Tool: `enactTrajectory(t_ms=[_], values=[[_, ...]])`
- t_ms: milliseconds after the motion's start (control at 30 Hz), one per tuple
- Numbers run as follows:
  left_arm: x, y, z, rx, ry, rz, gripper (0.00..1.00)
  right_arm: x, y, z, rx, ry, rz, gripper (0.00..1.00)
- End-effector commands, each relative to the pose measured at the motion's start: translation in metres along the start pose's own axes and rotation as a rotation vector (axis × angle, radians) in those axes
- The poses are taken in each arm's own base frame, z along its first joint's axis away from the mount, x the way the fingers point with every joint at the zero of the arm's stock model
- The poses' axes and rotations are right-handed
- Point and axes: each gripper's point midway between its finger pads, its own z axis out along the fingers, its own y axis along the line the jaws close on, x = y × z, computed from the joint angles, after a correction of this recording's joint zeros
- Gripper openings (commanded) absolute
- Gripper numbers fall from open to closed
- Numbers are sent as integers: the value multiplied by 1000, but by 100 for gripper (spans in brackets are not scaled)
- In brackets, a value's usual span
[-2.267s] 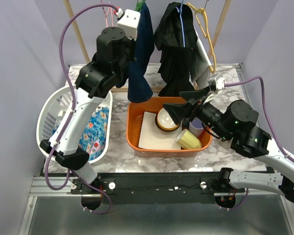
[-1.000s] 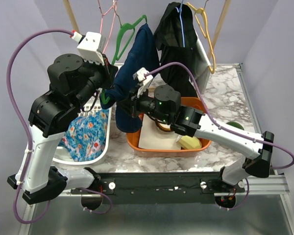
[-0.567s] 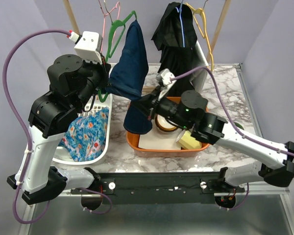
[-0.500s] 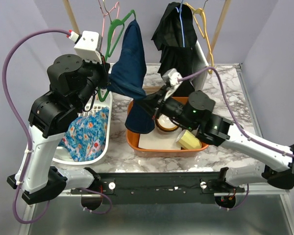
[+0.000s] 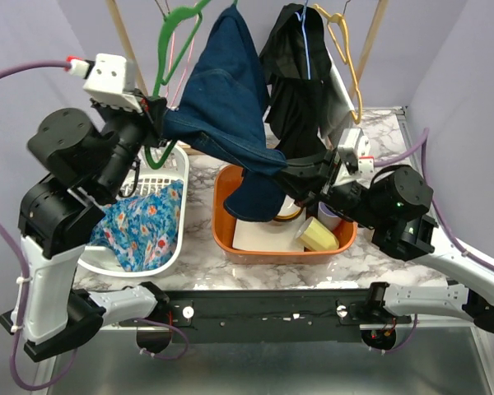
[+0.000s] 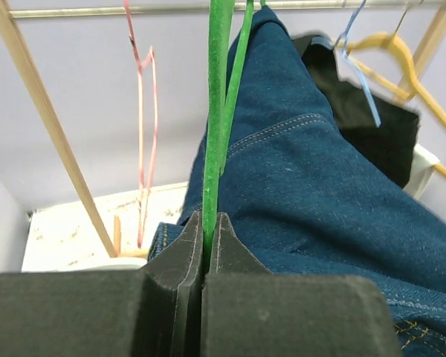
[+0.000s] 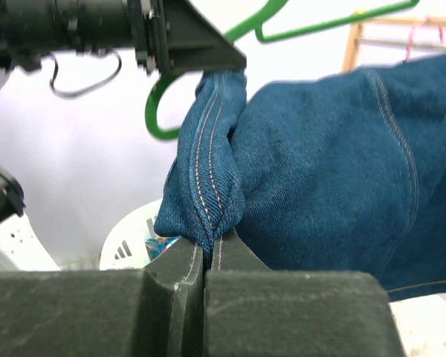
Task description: Remove the skirt from the hanger
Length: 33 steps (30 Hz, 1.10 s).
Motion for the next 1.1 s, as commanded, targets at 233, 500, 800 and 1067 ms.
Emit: enactTrajectory(t_ms=[233,500,800,1067], values=[[-63,63,-15,-329,-208,34,0,-99,34,-41,-197,-342,-155,1],[-73,73,-23,-379,-248,24,0,-116,44,-53,-260,-316,-176,1],[-99,53,-44,-209,-346,-122,0,-91,39,-9,-229,-266,-67,1],[-120,23,-78,41,-456,-258,0,-19,11,97,-12,-49,296,1]])
